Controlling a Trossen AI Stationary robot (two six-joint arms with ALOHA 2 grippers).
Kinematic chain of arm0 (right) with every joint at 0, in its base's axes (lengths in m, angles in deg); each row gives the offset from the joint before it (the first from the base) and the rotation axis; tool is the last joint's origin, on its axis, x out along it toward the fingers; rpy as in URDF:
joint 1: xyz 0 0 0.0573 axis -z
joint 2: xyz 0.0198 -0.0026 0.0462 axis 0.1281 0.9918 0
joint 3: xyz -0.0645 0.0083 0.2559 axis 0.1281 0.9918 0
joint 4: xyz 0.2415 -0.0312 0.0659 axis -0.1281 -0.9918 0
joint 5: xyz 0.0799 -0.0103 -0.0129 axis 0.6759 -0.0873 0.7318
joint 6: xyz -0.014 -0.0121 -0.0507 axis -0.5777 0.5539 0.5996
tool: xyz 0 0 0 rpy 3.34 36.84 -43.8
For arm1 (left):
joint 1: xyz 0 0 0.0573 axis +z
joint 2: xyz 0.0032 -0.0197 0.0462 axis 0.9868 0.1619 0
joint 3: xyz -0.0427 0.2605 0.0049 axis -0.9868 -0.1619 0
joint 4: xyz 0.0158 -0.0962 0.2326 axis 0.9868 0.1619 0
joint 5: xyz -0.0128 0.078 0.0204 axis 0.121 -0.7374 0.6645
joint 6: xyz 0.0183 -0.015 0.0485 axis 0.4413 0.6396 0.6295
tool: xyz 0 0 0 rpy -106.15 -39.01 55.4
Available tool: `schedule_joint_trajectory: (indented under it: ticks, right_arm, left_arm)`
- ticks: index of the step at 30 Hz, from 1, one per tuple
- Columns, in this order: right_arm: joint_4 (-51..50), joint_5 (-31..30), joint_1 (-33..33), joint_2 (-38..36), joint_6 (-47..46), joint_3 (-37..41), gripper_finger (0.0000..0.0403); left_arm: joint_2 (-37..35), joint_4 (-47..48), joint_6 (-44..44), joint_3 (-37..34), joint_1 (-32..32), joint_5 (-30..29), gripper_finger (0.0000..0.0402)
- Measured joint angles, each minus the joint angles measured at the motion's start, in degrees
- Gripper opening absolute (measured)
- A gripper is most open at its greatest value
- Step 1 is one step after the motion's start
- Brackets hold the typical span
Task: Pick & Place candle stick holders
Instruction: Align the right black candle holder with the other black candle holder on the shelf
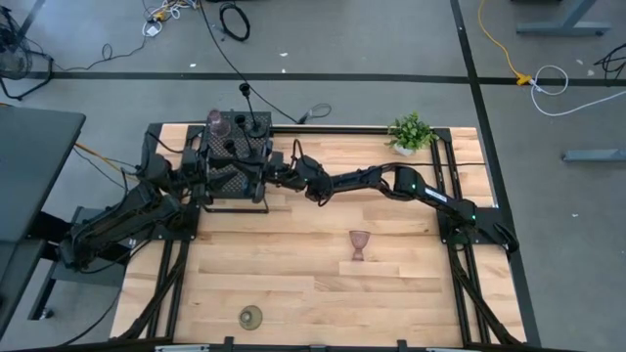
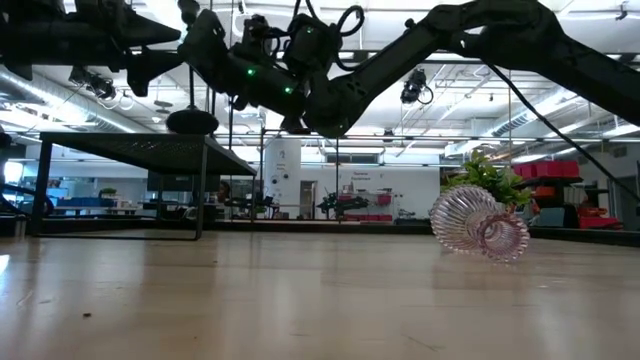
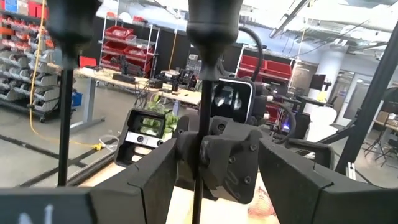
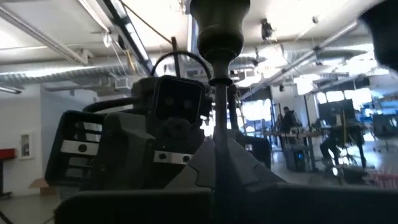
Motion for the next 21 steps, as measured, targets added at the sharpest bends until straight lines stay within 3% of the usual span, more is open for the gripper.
schedule_joint_trajectory:
  ticks: [21]
  right_arm:
    - [-10.8,-1.2,0.7,-0.4,-2.5,-0.3,0.0000]
  left_arm:
    - [0.0,0.8,0.6,0.0,0.1,-0.5,0.0224]
